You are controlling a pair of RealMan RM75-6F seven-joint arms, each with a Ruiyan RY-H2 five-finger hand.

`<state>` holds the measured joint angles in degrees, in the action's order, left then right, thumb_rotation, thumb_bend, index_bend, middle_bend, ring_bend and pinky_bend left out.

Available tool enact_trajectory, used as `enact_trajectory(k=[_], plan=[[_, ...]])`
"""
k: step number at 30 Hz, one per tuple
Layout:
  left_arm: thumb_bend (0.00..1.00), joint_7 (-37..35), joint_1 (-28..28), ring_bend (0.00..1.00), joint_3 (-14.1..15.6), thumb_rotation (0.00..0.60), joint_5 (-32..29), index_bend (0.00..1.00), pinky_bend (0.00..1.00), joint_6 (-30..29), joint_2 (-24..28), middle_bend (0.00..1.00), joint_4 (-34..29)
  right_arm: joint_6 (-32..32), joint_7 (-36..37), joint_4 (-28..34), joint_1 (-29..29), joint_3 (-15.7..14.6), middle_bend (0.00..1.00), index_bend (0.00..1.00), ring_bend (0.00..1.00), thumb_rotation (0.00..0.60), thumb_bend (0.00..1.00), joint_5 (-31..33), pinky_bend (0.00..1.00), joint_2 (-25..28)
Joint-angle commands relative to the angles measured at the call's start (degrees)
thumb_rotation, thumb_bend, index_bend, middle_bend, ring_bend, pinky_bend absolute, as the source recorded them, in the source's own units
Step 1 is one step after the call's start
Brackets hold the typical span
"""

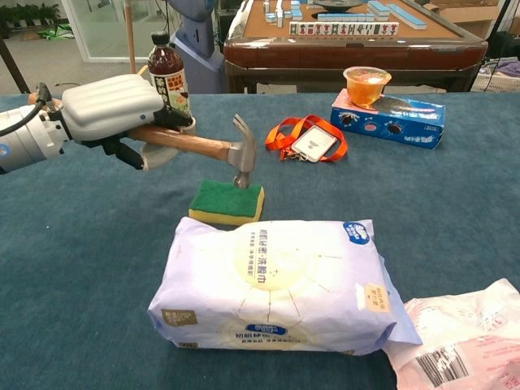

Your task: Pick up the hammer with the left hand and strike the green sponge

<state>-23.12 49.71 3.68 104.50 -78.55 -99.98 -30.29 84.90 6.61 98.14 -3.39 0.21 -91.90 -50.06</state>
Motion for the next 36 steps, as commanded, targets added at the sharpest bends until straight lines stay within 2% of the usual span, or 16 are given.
enact_trajectory(k=[1,10,18,22,27,36], plan=[[0.53,0.6,0.1,0.83,0.6,0.600,-0.1,0.76,0.99,0.2,-1.1,0.79,2.5,0.0,0.0,0.0,0.0,0.0,0.30,0.17,0.26,0.600,0.13,0.1,0.38,0.1],[0.53,2.0,-0.1,0.83,4.5,0.600,2.4,0.76,0.99,-0.4,-2.8,0.79,8.3,0.1,-0.3,0.3,0.1,0.0,0.30,0.17,0.26,0.600,0.13,0.0,0.38,0.2],[0.53,-1.3,-0.6,0.83,2.1,0.600,-0.9,0.76,0.99,-4.4,-1.0,0.79,6.9,0.7,-0.2,0.4,0.5,-0.2,0.30,0.17,0.26,0.600,0.13,-0.2,0.38,0.4],[0.53,-1.5,-0.9,0.83,2.0,0.600,-1.4,0.76,0.99,-4.9,0.6,0.79,5.3,0.6,-0.2,0.4,0.4,-0.1,0.30,0.17,0.26,0.600,0.13,-0.2,0.38,0.3],[0.53,-3.5,-1.1,0.83,2.6,0.600,-2.2,0.76,0.99,-2.1,1.3,0.79,2.8,0.4,-0.3,0.5,0.2,-0.1,0.30,0.17,0.26,0.600,0.13,-0.3,0.38,0.3],[0.53,-4.9,-0.8,0.83,3.5,0.600,-2.3,0.76,0.99,1.4,-0.7,0.79,2.8,0.2,-0.6,0.6,0.3,-0.1,0.30,0.17,0.26,0.600,0.13,0.2,0.38,0.3]])
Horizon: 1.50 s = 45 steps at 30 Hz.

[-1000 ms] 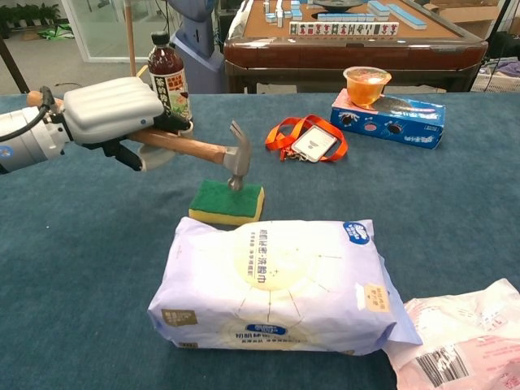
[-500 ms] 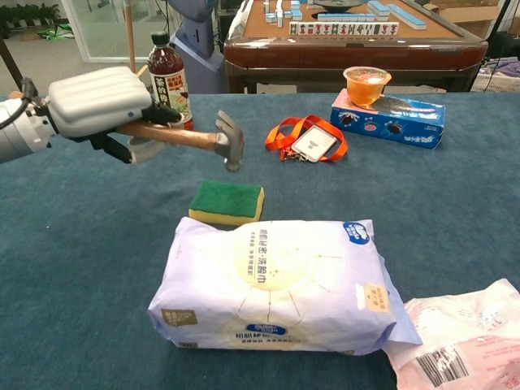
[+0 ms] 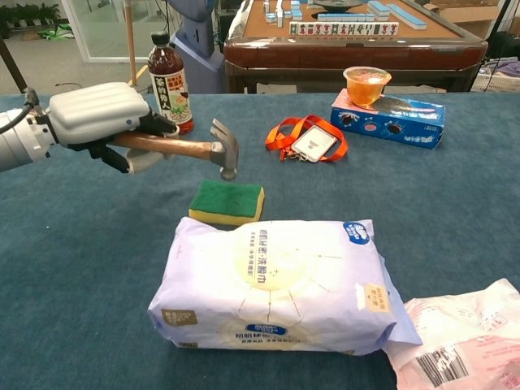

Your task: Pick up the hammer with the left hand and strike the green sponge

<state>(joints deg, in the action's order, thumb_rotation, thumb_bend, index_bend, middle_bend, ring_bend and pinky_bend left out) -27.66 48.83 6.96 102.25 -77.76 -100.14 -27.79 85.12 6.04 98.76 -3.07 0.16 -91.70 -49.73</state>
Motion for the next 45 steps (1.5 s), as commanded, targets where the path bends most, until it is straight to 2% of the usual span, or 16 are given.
enact_trajectory(k=[1,10,17,21,28,32,33,35,37,39,40,42,45], plan=[[0.53,-0.5,0.1,0.83,0.3,0.600,-0.1,0.76,0.99,0.9,-0.8,0.79,0.5,-0.1,0.0,0.0,0.0,0.0,0.30,0.17,0.26,0.600,0.13,0.1,0.38,0.0],[0.53,-1.2,-0.1,0.83,1.4,0.600,-0.1,0.76,0.99,3.5,-2.2,0.79,2.2,0.1,0.2,-0.2,0.2,0.0,0.30,0.17,0.26,0.600,0.13,0.1,0.38,0.0],[0.53,-2.5,-0.9,0.83,-0.6,0.600,-2.2,0.76,0.99,1.0,1.4,0.79,-2.0,0.8,1.1,-1.0,0.6,-0.1,0.30,0.17,0.26,0.600,0.13,-0.2,0.38,-0.2],[0.53,-1.9,-1.9,0.83,-1.6,0.600,-4.0,0.76,0.99,1.8,4.0,0.79,-5.2,0.8,1.6,-1.5,0.5,-0.2,0.30,0.17,0.26,0.600,0.13,-0.4,0.38,-0.5],[0.53,3.4,-3.8,0.80,-3.1,0.600,-8.5,0.74,0.99,8.8,7.3,0.78,-10.4,0.4,1.8,-1.7,0.0,-0.1,0.30,0.17,0.26,0.600,0.13,-0.9,0.38,-0.7],[0.51,7.9,-4.3,0.69,-3.9,0.600,-11.3,0.65,0.96,14.1,9.3,0.69,-14.6,0.4,1.6,-1.5,-0.1,-0.1,0.30,0.17,0.26,0.600,0.13,-1.1,0.38,-0.6],[0.50,9.5,-4.3,0.67,-4.2,0.600,-12.1,0.62,0.94,15.4,10.1,0.66,-16.3,0.5,1.6,-1.4,-0.1,-0.1,0.30,0.17,0.26,0.600,0.13,-1.2,0.38,-0.6],[0.46,11.6,-4.5,0.55,-4.6,0.600,-13.3,0.48,0.80,17.2,11.3,0.52,-19.1,0.5,1.5,-1.3,0.0,-0.1,0.30,0.17,0.26,0.600,0.13,-1.2,0.38,-0.6],[0.39,13.7,-4.6,0.35,-5.3,0.600,-14.8,0.24,0.55,19.0,12.9,0.33,-22.8,0.6,1.5,-1.2,0.0,-0.1,0.30,0.17,0.26,0.600,0.13,-1.2,0.38,-0.5],[0.32,15.8,-4.9,0.19,-6.3,0.600,-16.5,0.06,0.36,20.1,14.4,0.18,-26.3,0.7,1.5,-1.2,0.0,-0.2,0.30,0.17,0.26,0.600,0.13,-1.4,0.38,-0.5],[0.30,16.3,-5.0,0.13,-6.8,0.600,-17.1,0.01,0.30,20.1,15.0,0.11,-27.8,0.8,1.5,-1.2,0.0,-0.2,0.30,0.17,0.26,0.600,0.13,-1.4,0.38,-0.5],[0.28,17.2,-5.5,0.07,-7.7,0.600,-18.3,0.00,0.25,20.0,16.3,0.04,-30.8,0.9,1.6,-1.2,0.1,-0.2,0.30,0.17,0.26,0.600,0.13,-1.4,0.38,-0.5],[0.27,18.3,-6.4,0.03,-9.3,0.600,-20.4,0.00,0.22,19.6,18.3,0.00,-34.9,1.0,1.8,-1.4,0.2,-0.2,0.30,0.17,0.26,0.600,0.13,-1.3,0.38,-0.5]])
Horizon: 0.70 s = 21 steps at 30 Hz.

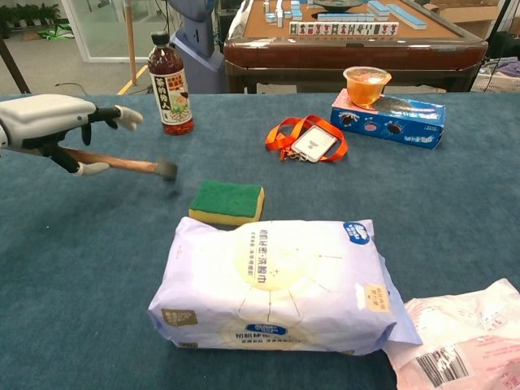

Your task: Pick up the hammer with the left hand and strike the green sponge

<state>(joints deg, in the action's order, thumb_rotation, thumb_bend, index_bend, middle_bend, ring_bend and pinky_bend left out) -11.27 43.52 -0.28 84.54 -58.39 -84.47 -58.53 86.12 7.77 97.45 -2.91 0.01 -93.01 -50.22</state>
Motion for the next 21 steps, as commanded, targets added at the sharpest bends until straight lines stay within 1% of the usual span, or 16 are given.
enact_trajectory(k=[1,6,12,15,17,18,21], plan=[[0.27,2.2,-1.5,0.03,-2.5,0.600,-3.3,0.00,0.22,-0.1,3.2,0.00,-5.3,0.1,0.2,-0.1,0.1,0.0,0.30,0.17,0.26,0.600,0.13,0.0,0.38,0.0],[0.27,5.8,-4.6,0.03,-5.0,0.600,-7.7,0.00,0.21,-3.2,6.8,0.00,-12.0,-0.3,0.8,-0.8,-0.1,0.1,0.30,0.17,0.26,0.600,0.13,0.4,0.38,-0.1],[0.27,11.5,-11.0,0.06,-6.4,0.600,-13.3,0.00,0.21,-9.8,10.8,0.00,-20.5,-1.2,1.5,-1.6,-0.8,0.2,0.30,0.17,0.26,0.600,0.13,0.5,0.38,-0.3],[0.27,14.3,-14.9,0.06,-6.3,0.600,-16.1,0.01,0.21,-13.7,13.0,0.00,-25.6,-1.3,1.8,-2.3,-1.2,0.3,0.30,0.17,0.26,0.600,0.13,-0.1,0.38,-0.7],[0.27,15.2,-16.4,0.06,-6.1,0.600,-16.9,0.04,0.21,-15.1,13.9,0.00,-27.8,-1.2,1.9,-2.5,-1.3,0.3,0.31,0.17,0.26,0.600,0.13,-0.5,0.38,-1.0],[0.27,16.3,-18.6,0.06,-5.4,0.600,-17.9,0.05,0.21,-17.0,14.8,0.00,-30.0,-1.1,2.0,-2.8,-1.5,0.3,0.31,0.17,0.26,0.600,0.13,-1.1,0.38,-1.3],[0.27,19.4,-22.6,0.06,-3.8,0.600,-18.6,0.07,0.21,-21.2,16.6,0.00,-34.8,-0.9,2.0,-3.4,-1.9,0.4,0.31,0.17,0.26,0.600,0.13,-1.9,0.38,-1.9]])
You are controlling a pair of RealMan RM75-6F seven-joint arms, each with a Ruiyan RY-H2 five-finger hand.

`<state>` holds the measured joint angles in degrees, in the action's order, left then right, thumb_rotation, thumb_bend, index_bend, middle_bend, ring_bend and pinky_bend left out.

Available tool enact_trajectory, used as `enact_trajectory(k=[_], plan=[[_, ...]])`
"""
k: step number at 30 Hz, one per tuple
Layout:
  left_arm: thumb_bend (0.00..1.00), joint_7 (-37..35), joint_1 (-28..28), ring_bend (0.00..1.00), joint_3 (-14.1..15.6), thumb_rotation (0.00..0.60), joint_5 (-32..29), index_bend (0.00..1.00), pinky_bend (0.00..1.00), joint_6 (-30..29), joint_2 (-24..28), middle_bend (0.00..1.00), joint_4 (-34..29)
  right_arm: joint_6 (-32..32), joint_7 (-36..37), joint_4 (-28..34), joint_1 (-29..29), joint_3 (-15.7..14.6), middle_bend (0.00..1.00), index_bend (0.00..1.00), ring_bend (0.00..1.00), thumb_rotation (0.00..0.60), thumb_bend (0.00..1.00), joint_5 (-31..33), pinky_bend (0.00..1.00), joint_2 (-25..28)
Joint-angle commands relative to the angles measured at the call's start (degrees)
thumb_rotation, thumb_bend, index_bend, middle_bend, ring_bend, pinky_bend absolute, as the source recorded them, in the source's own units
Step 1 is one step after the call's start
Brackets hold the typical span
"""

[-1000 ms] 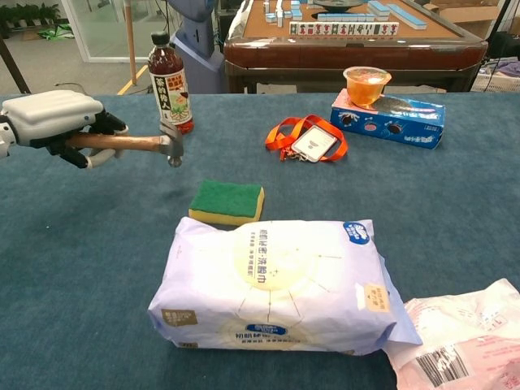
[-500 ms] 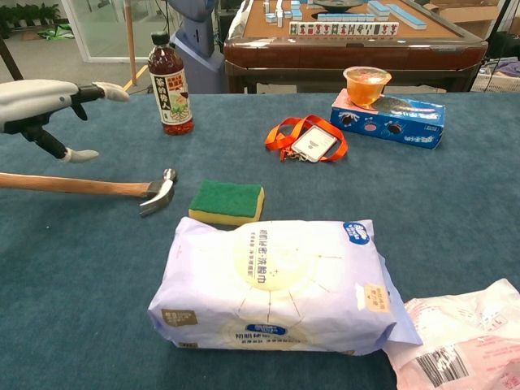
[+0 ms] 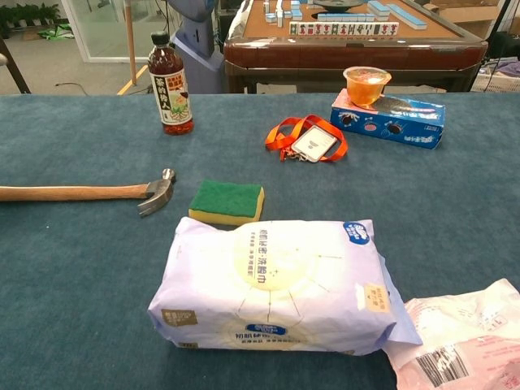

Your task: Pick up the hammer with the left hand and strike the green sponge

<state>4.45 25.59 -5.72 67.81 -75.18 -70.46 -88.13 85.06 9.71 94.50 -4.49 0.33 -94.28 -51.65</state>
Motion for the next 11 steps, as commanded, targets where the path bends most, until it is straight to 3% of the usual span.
enact_trajectory(k=[1,11], plan=[[0.27,4.5,-5.7,0.06,2.1,0.600,-1.8,0.07,0.21,-5.5,3.0,0.00,-6.4,0.1,0.0,-0.5,-0.4,0.0,0.31,0.17,0.26,0.600,0.13,-0.7,0.38,-0.6],[0.27,8.4,-14.5,0.06,6.7,0.600,3.2,0.09,0.21,-14.5,3.9,0.00,-12.5,-0.4,-1.4,-0.1,-0.8,-0.1,0.31,0.17,0.26,0.600,0.13,-0.6,0.38,-1.4]])
